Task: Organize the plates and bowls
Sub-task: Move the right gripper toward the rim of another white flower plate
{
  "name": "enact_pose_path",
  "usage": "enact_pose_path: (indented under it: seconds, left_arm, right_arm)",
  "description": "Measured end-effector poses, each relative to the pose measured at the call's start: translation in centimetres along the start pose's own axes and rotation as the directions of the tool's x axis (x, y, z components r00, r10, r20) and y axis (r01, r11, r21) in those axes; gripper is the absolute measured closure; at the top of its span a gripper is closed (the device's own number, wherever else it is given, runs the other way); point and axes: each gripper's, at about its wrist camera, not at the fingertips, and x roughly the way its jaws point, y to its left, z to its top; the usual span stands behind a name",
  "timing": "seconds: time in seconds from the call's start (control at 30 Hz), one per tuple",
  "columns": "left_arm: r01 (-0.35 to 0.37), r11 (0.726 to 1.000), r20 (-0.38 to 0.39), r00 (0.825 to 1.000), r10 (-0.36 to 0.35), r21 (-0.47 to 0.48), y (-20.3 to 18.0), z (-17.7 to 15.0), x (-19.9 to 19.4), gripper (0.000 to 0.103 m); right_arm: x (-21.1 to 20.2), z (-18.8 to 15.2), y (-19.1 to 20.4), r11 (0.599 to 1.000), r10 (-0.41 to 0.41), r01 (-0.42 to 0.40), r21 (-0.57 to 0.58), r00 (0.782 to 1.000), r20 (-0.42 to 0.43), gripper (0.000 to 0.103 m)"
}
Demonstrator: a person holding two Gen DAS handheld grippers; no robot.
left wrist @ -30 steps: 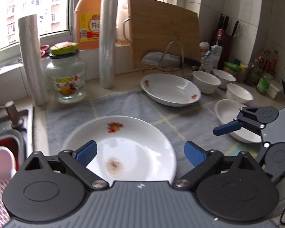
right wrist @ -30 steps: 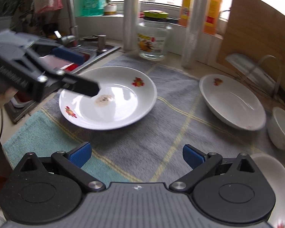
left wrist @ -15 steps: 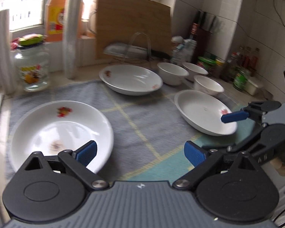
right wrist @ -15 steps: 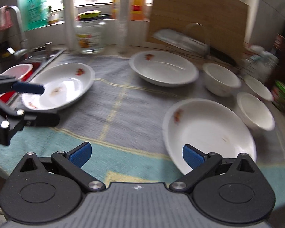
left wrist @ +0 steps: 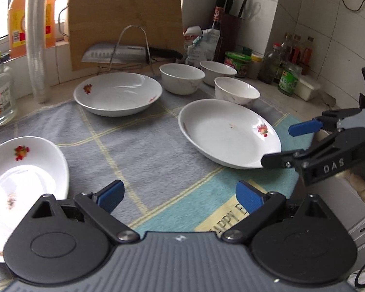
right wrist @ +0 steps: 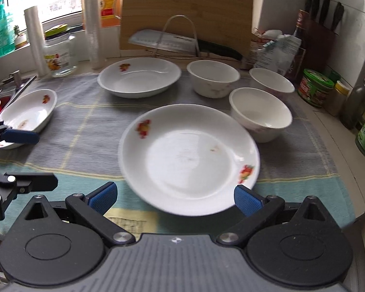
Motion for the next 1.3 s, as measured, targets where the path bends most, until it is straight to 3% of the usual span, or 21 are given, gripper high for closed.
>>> enact_pose_path:
  seconds: [0.4,0.73,1.03,1.3]
  left_arm:
    - [-0.046,0.997,-0.108,0.993,0.052,0.059,-4.7,1.5,5.0,0.005]
    - [-0.082,0.991,-0.189,0.977,0.100,0.103,-7.6,1.7,8.2,0.005]
    - [-0.052,0.988,-0.179,0.981,0.078,0.142,-7.4,1.9,9.8,0.005]
    - [0.014,0.978,-0.146,0.989,0.017,0.207,-6.4,2.3,10.8,0.001]
  right_arm:
    - [3.6,1.9,-7.7,0.992,0.126,-0.126,-0.009,0.992,-0.018,0.000]
    - [6.4,2.7,-11.6,0.962,0.271,-0.272,-0.022,0.961,-0.061,0.000]
    - [7.6,3.2,-12.0,0.954,0.299,-0.301,-0.014,0.950,-0.086,0.000]
    - [8.5,3.6,-11.6,0.956,0.294,-0.292,0.031,0.949,-0.114,0.000]
